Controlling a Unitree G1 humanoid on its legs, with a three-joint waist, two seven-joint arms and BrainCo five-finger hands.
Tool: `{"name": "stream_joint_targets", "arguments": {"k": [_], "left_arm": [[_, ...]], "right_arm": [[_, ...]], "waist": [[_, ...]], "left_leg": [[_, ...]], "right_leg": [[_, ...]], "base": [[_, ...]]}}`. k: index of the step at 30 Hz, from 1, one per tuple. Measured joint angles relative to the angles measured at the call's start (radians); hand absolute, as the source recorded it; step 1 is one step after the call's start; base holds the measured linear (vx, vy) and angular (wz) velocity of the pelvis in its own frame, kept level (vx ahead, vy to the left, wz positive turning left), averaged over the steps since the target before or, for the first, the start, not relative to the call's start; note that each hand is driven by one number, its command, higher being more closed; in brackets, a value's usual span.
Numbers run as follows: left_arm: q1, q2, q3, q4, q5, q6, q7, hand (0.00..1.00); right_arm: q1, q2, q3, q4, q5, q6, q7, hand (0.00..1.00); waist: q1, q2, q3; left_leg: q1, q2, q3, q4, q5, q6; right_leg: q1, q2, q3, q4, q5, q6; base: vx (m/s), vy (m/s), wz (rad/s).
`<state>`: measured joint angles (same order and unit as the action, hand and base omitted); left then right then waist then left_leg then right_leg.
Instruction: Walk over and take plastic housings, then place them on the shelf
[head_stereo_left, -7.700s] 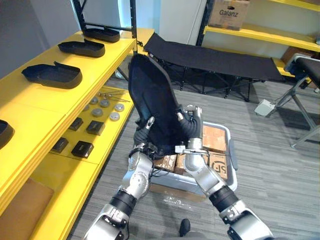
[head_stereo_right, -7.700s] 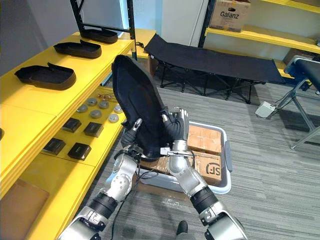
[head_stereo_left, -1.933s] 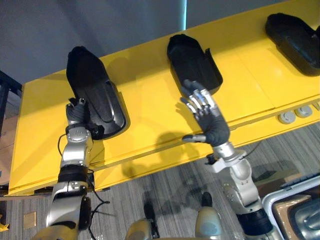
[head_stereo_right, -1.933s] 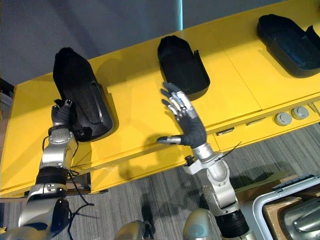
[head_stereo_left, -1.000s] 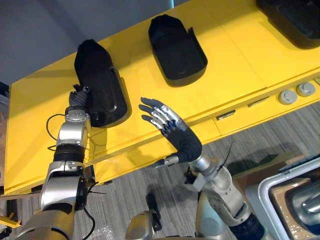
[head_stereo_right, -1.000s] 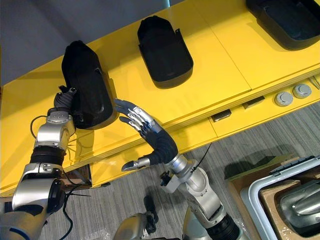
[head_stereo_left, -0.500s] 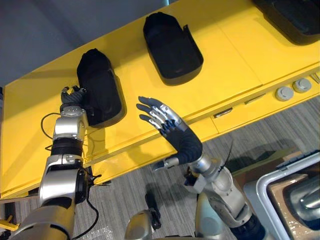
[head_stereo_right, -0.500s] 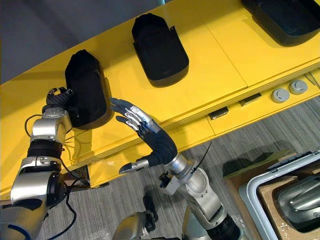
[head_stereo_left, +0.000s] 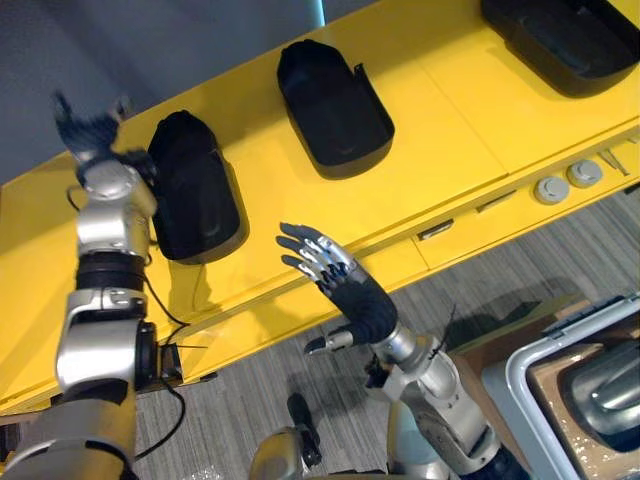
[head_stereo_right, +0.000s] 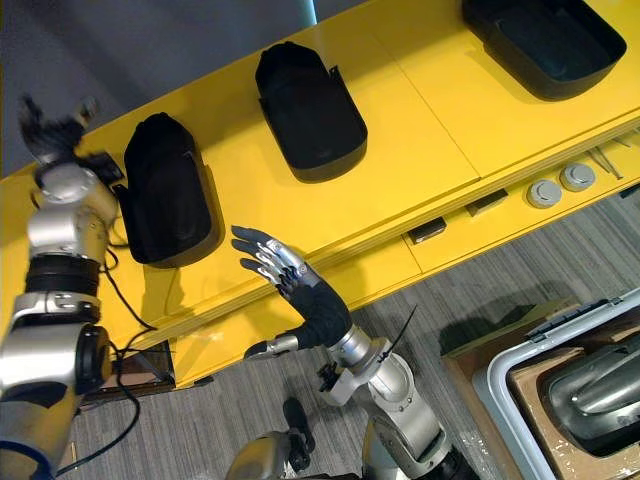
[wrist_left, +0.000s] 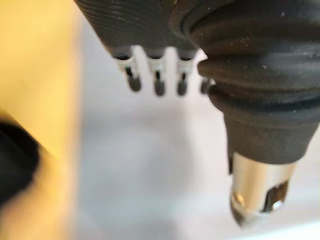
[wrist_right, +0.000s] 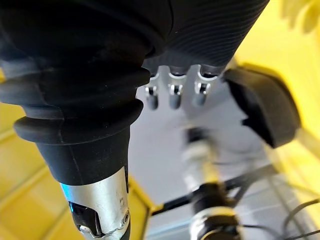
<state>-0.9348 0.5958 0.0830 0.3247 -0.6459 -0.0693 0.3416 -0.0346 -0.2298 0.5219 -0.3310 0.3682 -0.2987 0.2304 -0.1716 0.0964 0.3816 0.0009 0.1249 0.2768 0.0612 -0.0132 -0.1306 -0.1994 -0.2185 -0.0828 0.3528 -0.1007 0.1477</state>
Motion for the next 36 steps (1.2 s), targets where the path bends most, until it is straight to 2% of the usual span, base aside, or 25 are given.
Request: {"name": "stream_joint_targets", "arguments": {"k": [2,4,5,7,8,10,11,12,14,15,16,18,21,23,24,26,30,32,36], "left_arm": [[0.059,-0.001,0.014,-0.151,-0.085,-0.052,-0.070,0.00],[0.139,-0.019,0.038,-0.265,-0.148,-0.068,-0.119,0.00],[0.227,-0.029,0.062,-0.351,-0.173,-0.076,-0.148,0.00],[0.388,-0.074,0.124,-0.514,-0.171,-0.101,-0.159,0.00],[0.538,-0.147,0.178,-0.647,-0.156,-0.129,-0.167,0.00],[0.702,-0.247,0.208,-0.761,-0.123,-0.164,-0.185,0.00],[0.838,-0.333,0.207,-0.841,-0.107,-0.182,-0.215,0.00],[0.907,-0.376,0.200,-0.869,-0.079,-0.188,-0.227,0.00],[1.126,-0.500,0.141,-0.897,0.031,-0.207,-0.235,0.00],[1.185,-0.530,0.127,-0.896,0.051,-0.209,-0.235,0.00],[1.241,-0.561,0.123,-0.895,0.030,-0.209,-0.230,0.00],[1.293,-0.587,0.116,-0.887,0.033,-0.215,-0.167,0.00],[1.338,-0.613,0.080,-0.844,0.063,-0.221,-0.075,0.00],[1.354,-0.615,0.049,-0.819,0.099,-0.221,-0.030,0.00],[1.365,-0.619,0.045,-0.810,0.113,-0.228,-0.025,0.00],[1.370,-0.631,0.038,-0.803,0.167,-0.252,-0.023,0.00],[1.368,-0.638,-0.010,-0.773,0.150,-0.299,-0.037,0.00],[1.366,-0.642,-0.029,-0.772,0.145,-0.301,-0.038,0.00],[1.362,-0.642,-0.053,-0.764,0.110,-0.301,-0.039,0.00]], "right_arm": [[-0.006,0.004,-0.039,0.001,-0.022,-0.011,-0.014,0.00],[-0.012,0.004,-0.082,0.013,-0.034,-0.016,-0.015,0.00],[-0.011,0.004,-0.101,0.034,-0.043,-0.024,-0.015,0.00],[-0.007,0.005,-0.118,0.043,-0.051,-0.022,-0.014,0.00],[-0.001,0.008,-0.125,0.042,-0.051,-0.009,-0.014,0.00],[0.020,0.015,-0.127,0.043,-0.064,-0.001,-0.015,0.00],[0.043,0.027,-0.125,0.046,-0.073,0.001,-0.017,0.00],[0.051,0.036,-0.125,0.052,-0.084,0.001,-0.020,0.00],[0.052,0.064,-0.125,0.116,-0.112,0.002,-0.052,0.00],[0.048,0.076,-0.125,0.154,-0.118,0.002,-0.064,1.00],[0.042,0.092,-0.120,0.201,-0.140,0.002,-0.084,1.00],[0.006,0.107,-0.096,0.263,-0.171,0.001,-0.129,1.00],[-0.096,0.146,-0.058,0.388,-0.197,0.000,-0.237,1.00],[-0.130,0.165,-0.053,0.440,-0.197,-0.002,-0.293,1.00],[-0.165,0.174,-0.050,0.476,-0.200,-0.007,-0.333,1.00],[-0.223,0.186,-0.058,0.543,-0.218,-0.013,-0.385,1.00],[-0.301,0.203,-0.091,0.610,-0.256,-0.054,-0.506,1.00],[-0.320,0.207,-0.112,0.628,-0.267,-0.082,-0.531,1.00],[-0.350,0.208,-0.160,0.635,-0.306,-0.098,-0.575,1.00]], "waist": [[0.010,-0.001,-0.002],[0.021,0.002,-0.028],[0.023,0.005,-0.067],[0.035,0.006,-0.111],[0.054,0.007,-0.139],[0.072,0.008,-0.158],[0.087,0.006,-0.162],[0.098,0.003,-0.164],[0.147,-0.008,-0.164],[0.168,-0.016,-0.163],[0.191,-0.027,-0.164],[0.219,-0.045,-0.156],[0.243,-0.074,-0.133],[0.269,-0.088,-0.119],[0.275,-0.094,-0.094],[0.292,-0.094,-0.058],[0.303,-0.071,-0.019],[0.303,-0.068,-0.007],[0.304,-0.067,0.015]], "left_leg": [[0.018,-0.003,-0.005,-0.001,-0.002,0.004],[0.036,-0.006,-0.017,-0.004,-0.003,0.004],[0.040,-0.005,-0.024,-0.017,-0.003,0.005],[0.056,-0.005,-0.026,-0.024,-0.003,0.005],[0.065,-0.006,-0.038,-0.024,-0.005,0.008],[0.067,-0.008,-0.063,-0.023,-0.006,0.010],[0.065,-0.008,-0.084,-0.023,-0.008,0.013],[0.062,-0.008,-0.098,-0.023,-0.008,0.014],[0.026,-0.008,-0.152,-0.015,-0.010,0.013],[0.012,-0.009,-0.165,-0.007,-0.009,0.012],[-0.004,-0.011,-0.186,0.006,-0.009,0.012],[-0.022,-0.012,-0.207,0.020,-0.010,0.011],[-0.060,-0.013,-0.246,0.039,-0.005,0.005],[-0.077,-0.014,-0.267,0.051,-0.005,0.005],[-0.078,-0.014,-0.278,0.055,-0.004,0.004],[-0.081,-0.014,-0.284,0.055,0.000,0.002],[-0.103,-0.018,-0.299,0.054,0.008,0.002],[-0.104,-0.018,-0.299,0.054,0.008,0.001],[-0.105,-0.018,-0.298,0.051,0.008,0.001]], "right_leg": [[0.030,-0.002,-0.005,-0.021,0.007,0.005],[0.065,-0.006,-0.020,-0.045,0.010,0.008],[0.082,-0.005,-0.034,-0.063,0.011,0.010],[0.113,-0.004,-0.047,-0.094,0.017,0.016],[0.141,-0.004,-0.055,-0.126,0.027,0.019],[0.173,-0.006,-0.080,-0.154,0.033,0.022],[0.199,-0.006,-0.110,-0.174,0.036,0.024],[0.206,-0.006,-0.120,-0.180,0.038,0.024],[0.229,-0.004,-0.174,-0.216,0.055,0.023],[0.236,-0.003,-0.194,-0.230,0.061,0.022],[0.246,-0.003,-0.214,-0.245,0.068,0.022],[0.259,-0.001,-0.233,-0.258,0.074,0.019],[0.259,0.002,-0.272,-0.263,0.079,0.011],[0.259,0.004,-0.287,-0.262,0.079,0.010],[0.270,0.004,-0.301,-0.259,0.078,0.009],[0.268,0.004,-0.305,-0.253,0.074,0.002],[0.251,0.001,-0.325,-0.239,0.074,0.001],[0.250,0.001,-0.327,-0.239,0.075,0.004],[0.247,0.000,-0.327,-0.239,0.073,0.001]], "base": [[0.03,0.027,0.05],[0.04,0.020,0.13],[0.07,0.014,0.16],[0.10,0.022,0.12],[0.08,0.026,0.10],[0.05,0.014,0.32],[0.02,0.002,0.50],[0.00,-0.005,0.60],[-0.05,-0.005,0.64],[-0.08,0.003,0.60],[-0.06,0.002,0.45],[-0.05,0.000,0.31],[-0.07,-0.009,0.36],[-0.03,-0.014,0.27],[-0.01,-0.011,0.29],[-0.03,-0.006,0.17],[0.00,-0.008,0.11],[0.04,-0.011,0.01],[0.04,-0.011,-0.01]]}}
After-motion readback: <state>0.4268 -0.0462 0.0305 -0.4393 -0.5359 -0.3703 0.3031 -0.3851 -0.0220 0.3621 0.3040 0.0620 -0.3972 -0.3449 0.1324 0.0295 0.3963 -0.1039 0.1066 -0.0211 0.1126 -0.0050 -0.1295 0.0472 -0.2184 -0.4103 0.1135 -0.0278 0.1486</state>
